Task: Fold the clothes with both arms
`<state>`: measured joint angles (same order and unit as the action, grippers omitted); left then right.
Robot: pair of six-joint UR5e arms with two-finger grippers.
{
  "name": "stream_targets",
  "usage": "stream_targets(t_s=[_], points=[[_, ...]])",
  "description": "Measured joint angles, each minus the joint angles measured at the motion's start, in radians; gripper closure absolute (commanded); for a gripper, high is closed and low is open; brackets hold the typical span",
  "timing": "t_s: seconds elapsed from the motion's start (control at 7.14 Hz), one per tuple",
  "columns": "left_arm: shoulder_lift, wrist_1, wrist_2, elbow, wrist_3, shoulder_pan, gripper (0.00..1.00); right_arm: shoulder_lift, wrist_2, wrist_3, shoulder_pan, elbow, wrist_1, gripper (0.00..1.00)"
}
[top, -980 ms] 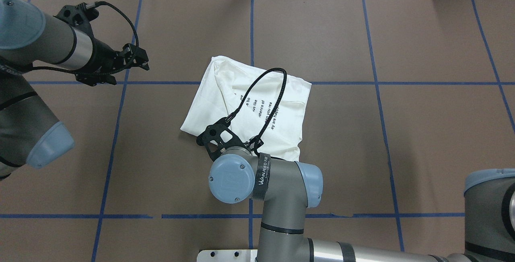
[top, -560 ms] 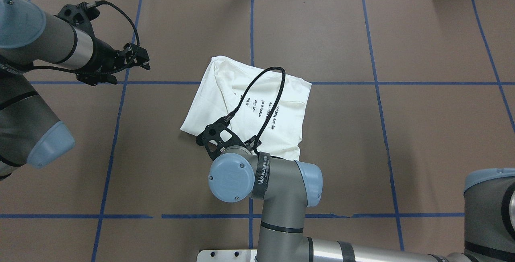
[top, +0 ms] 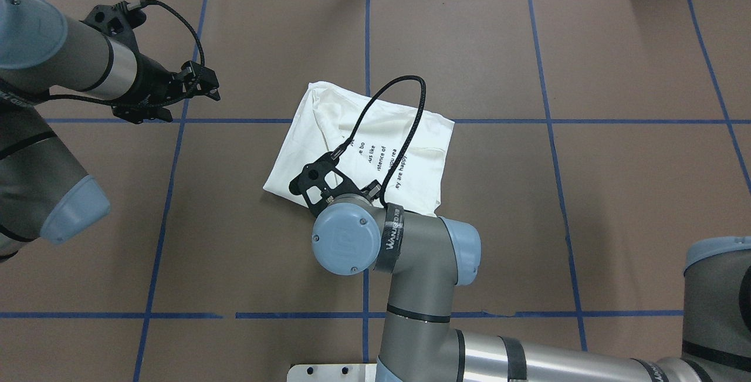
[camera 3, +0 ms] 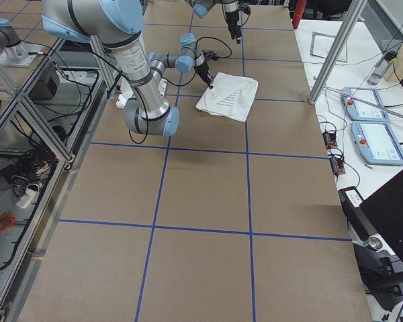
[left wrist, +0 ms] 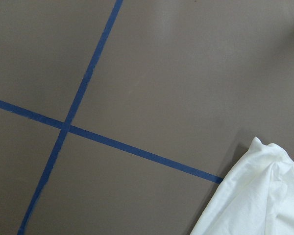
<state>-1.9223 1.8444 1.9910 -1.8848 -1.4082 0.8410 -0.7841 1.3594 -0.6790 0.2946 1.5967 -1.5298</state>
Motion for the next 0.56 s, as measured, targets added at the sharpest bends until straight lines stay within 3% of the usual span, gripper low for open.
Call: stream_targets(t_s=[0.56], points=[[-0.051,-0.038,0.0,0.004,-0.003,0.001,0.0,-0.052,0.148,0.116,0.201,0.017,0.004,1.0]])
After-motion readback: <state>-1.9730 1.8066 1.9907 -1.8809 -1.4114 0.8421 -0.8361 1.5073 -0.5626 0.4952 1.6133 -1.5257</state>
